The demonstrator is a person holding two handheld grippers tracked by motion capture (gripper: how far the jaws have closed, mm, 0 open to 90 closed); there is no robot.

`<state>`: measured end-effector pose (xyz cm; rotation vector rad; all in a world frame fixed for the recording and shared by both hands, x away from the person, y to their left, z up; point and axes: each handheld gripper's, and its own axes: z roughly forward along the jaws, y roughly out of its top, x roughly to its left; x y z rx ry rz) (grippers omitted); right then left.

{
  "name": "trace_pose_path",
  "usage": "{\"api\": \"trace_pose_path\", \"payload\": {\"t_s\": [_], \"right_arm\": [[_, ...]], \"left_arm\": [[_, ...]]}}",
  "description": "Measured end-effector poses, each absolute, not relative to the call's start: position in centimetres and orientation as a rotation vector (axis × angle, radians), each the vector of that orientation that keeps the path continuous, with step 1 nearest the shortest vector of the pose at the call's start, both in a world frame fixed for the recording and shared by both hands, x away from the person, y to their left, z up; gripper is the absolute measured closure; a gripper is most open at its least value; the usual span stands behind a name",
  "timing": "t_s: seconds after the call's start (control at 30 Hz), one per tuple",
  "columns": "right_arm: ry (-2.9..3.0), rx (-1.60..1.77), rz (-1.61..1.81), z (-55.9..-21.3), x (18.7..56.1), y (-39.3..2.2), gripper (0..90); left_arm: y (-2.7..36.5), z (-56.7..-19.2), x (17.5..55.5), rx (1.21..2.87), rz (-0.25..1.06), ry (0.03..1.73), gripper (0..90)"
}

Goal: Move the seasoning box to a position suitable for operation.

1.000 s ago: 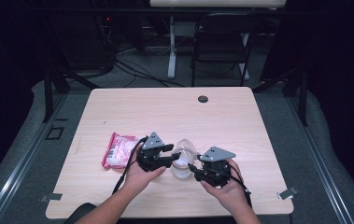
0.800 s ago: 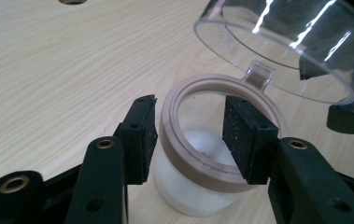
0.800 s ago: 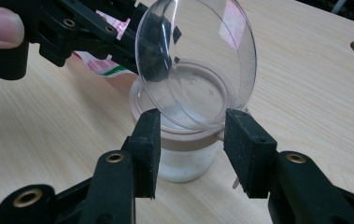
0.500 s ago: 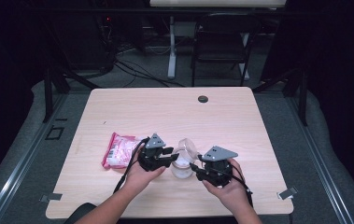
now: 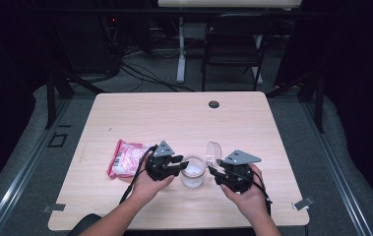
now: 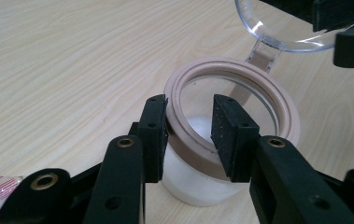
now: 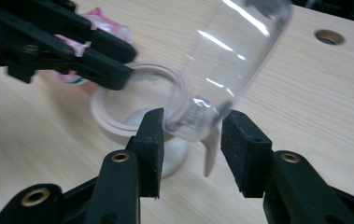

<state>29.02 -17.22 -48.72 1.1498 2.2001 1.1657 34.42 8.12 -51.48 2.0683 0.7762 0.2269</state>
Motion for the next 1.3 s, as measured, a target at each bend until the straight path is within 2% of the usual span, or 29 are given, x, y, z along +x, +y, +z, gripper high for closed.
{"api": "trace_pose_path", "payload": {"t_s": [0.17, 0.3, 0.6, 0.9, 1.3], "right_arm": [[2.209, 1.161, 1.174, -49.1, 29.1, -17.1, 58.6], [2.203, 1.166, 1.176, -49.2, 29.2, -16.9, 61.3], [2.178, 1.216, 1.2, -49.3, 30.0, -17.5, 66.6], [2.146, 1.287, 1.263, -49.4, 32.5, -18.5, 72.0], [2.167, 1.327, 1.35, -49.5, 35.0, -19.2, 72.1]], "left_arm": [[8.0, -51.6, 34.4, 2.062, 0.231, 0.786, 65.5], [8.2, -51.3, 34.3, 2.046, 0.238, 0.78, 61.3], [9.2, -50.5, 33.6, 2.005, 0.265, 0.778, 59.7], [11.6, -50.3, 33.1, 1.975, 0.32, 0.843, 59.5], [14.5, -50.1, 33.0, 1.964, 0.376, 0.904, 58.3]]}}
